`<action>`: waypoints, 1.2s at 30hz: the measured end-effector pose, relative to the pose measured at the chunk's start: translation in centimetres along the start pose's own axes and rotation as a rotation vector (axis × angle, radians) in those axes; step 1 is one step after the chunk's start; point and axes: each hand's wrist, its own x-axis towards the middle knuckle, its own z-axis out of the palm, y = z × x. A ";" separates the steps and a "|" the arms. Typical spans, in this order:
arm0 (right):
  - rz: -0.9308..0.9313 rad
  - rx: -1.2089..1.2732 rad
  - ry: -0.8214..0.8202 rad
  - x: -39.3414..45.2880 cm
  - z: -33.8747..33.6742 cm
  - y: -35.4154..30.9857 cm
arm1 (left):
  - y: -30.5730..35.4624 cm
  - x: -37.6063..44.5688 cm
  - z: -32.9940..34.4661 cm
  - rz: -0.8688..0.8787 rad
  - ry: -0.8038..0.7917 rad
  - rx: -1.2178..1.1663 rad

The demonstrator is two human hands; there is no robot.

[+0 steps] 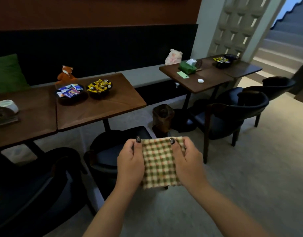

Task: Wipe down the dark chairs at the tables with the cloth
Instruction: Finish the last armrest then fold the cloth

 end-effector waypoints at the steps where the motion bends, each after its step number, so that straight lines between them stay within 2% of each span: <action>1: -0.008 -0.005 -0.005 0.5 -1.1 0.5 | 0.2 0.1 1.0 -0.002 0.010 -0.007; 4: -0.062 0.030 -0.044 2.0 -4.7 1.5 | 1.3 0.3 4.3 0.000 0.035 -0.027; 8: -0.156 0.048 -0.257 3.7 -9.2 2.7 | 3.2 0.9 8.7 0.011 0.063 -0.082; 14: -0.013 0.194 -0.350 8.2 -13.2 5.4 | 5.1 4.2 13.9 0.004 0.014 -0.136; 18: 0.084 0.236 -0.260 12.8 -13.2 7.9 | 4.9 7.6 16.9 0.040 -0.094 -0.157; 22: 0.081 0.291 -0.187 18.8 -13.2 10.6 | 3.9 12.0 20.7 0.001 -0.445 -0.249; 24: 0.115 0.403 -0.228 22.4 -13.8 11.8 | 3.7 14.7 23.0 -0.018 -0.540 -0.299; 27: 0.129 0.510 -0.231 27.8 -15.8 13.6 | 4.5 18.9 27.1 -0.022 -0.571 -0.352; 31: 0.072 0.452 -0.158 33.2 -20.2 16.5 | 7.2 23.5 34.0 -0.047 -0.545 -0.420; 36: 0.104 0.346 -0.106 37.7 -27.6 21.0 | 10.5 26.3 44.9 -0.080 -0.542 -0.421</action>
